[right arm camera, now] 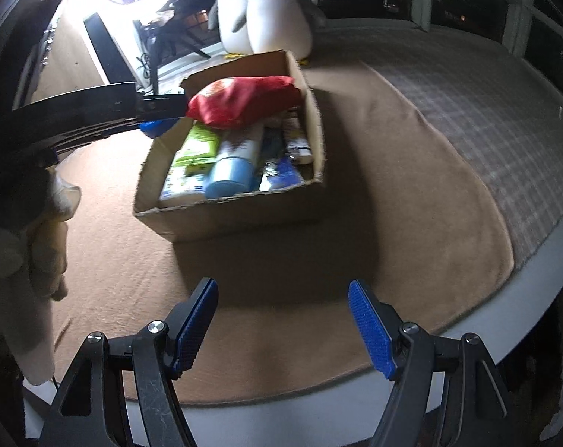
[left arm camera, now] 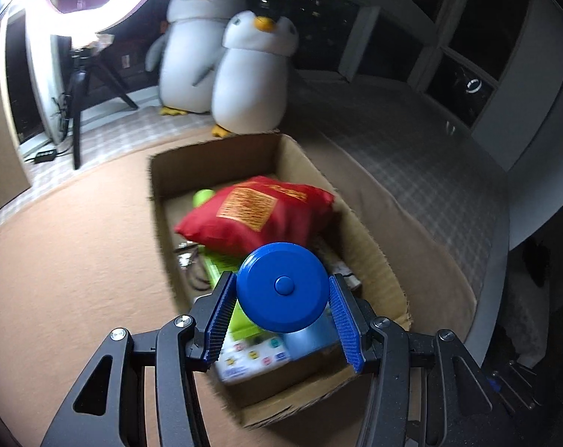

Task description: Organize objects

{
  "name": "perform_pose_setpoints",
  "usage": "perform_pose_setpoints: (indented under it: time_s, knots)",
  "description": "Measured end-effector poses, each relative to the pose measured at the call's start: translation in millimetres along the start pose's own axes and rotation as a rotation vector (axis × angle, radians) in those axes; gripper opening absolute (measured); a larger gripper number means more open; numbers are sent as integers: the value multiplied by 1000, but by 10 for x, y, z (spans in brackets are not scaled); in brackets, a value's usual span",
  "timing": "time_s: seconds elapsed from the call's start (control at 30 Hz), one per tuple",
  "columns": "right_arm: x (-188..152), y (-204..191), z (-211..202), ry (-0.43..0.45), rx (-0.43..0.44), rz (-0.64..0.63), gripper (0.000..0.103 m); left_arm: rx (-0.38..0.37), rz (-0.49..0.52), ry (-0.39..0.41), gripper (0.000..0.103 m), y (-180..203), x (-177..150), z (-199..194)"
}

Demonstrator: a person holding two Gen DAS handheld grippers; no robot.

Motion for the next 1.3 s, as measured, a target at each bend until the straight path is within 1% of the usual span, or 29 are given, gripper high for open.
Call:
perform_pose_setpoints:
  time_s: [0.1,0.3,0.37,0.4,0.43,0.67,0.87,1.03,1.3]
  knots:
    - [-12,76,-1,-1,-9,13,69,-7,12,-14,54,97,-20,122]
    - [-37,171,8,-7,-21,28,69,-24,21,-24,55,201,4,227]
    - [-45,184,19,-12,-22,31,69,-23,22,-26,66,214,19,235]
    - [-48,189,21,-13,-21,32,69,-22,16,-22,76,209,28,226]
    - [-46,188,25,-13,-21,31,69,-22,12,-14,79,200,42,215]
    - [-50,136,24,-16,-16,21,69,-9,13,2,79,127,71,82]
    - [-34,16,40,-21,-3,5,69,18,4,18,79,-41,74,-126]
    - [-7,-161,60,-24,14,-15,69,50,-18,35,79,-291,56,-401]
    - [70,-598,98,-23,61,-72,69,141,-76,75,80,-892,5,-997]
Point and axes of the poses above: each gripper's, at about its wrist camera, not at the fingertips, and z roughly the way its jaws point, y to its right, x to its top, the point moved 6 cm from there along z, roughly the way its jaws point, and after that the axes turned 15 degrees about y, right-handed, at the moved point
